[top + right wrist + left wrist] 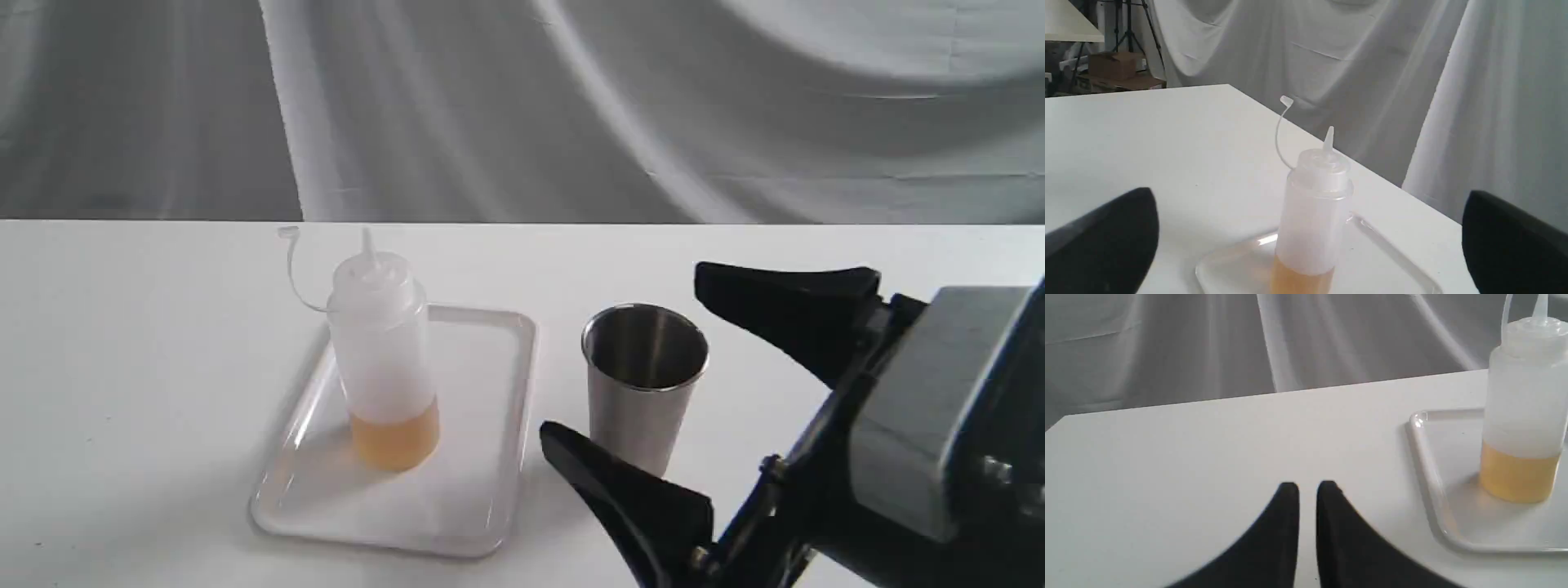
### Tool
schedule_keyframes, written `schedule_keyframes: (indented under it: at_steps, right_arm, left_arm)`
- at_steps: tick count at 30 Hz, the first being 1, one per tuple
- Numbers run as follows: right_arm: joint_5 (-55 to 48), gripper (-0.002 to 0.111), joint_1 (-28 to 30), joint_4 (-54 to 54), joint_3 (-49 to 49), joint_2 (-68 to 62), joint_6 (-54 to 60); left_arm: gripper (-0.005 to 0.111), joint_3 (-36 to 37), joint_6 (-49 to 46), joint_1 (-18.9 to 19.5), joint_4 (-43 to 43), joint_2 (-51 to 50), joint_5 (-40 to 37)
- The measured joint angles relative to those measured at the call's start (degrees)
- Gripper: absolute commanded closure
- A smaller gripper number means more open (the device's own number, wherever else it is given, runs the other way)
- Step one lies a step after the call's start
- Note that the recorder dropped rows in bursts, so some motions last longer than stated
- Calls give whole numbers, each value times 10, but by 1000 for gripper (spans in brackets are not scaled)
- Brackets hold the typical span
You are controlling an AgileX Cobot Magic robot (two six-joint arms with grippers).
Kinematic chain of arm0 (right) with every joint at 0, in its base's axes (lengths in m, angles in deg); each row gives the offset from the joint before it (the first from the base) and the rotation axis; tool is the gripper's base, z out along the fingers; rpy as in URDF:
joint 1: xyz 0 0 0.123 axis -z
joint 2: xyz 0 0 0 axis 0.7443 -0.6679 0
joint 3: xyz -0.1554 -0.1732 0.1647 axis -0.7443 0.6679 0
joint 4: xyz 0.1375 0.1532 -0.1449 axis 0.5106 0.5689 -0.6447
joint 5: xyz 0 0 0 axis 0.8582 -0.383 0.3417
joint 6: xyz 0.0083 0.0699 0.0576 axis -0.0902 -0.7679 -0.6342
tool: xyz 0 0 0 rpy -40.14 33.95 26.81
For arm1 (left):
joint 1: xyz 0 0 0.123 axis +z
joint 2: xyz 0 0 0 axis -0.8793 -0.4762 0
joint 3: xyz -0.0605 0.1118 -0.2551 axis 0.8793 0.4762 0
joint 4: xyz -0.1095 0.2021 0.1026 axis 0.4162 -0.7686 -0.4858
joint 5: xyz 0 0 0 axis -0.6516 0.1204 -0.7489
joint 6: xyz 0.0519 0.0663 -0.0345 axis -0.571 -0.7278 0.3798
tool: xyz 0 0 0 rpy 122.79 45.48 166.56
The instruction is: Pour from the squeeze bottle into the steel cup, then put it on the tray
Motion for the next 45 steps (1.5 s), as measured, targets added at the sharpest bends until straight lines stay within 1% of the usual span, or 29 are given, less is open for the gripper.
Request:
schedule_keyframes:
  at_steps: [6,13,16,21,31,37,45]
  right_arm:
    - [-84,3,0,0,1,90,0]
    - [-217,3,0,-1,1,198,0]
    - [-258,3,0,-1,14,243,0]
    - [-272,3,0,-1,64,316,-2]
    - [-260,3,0,0,160,433,-36]
    - [-259,3,0,0,205,461,-46]
    - [-273,3,0,0,208,463,-47]
  left_arm:
    - [98,0,0,0,0,0,0]
    - [98,0,0,0,0,0,0]
    - [98,0,0,0,0,0,0]
    - [98,0,0,0,0,0,0]
    - [98,0,0,0,0,0,0]
    - [98,0,0,0,0,0,0]
    - [98,0,0,0,0,0,0]
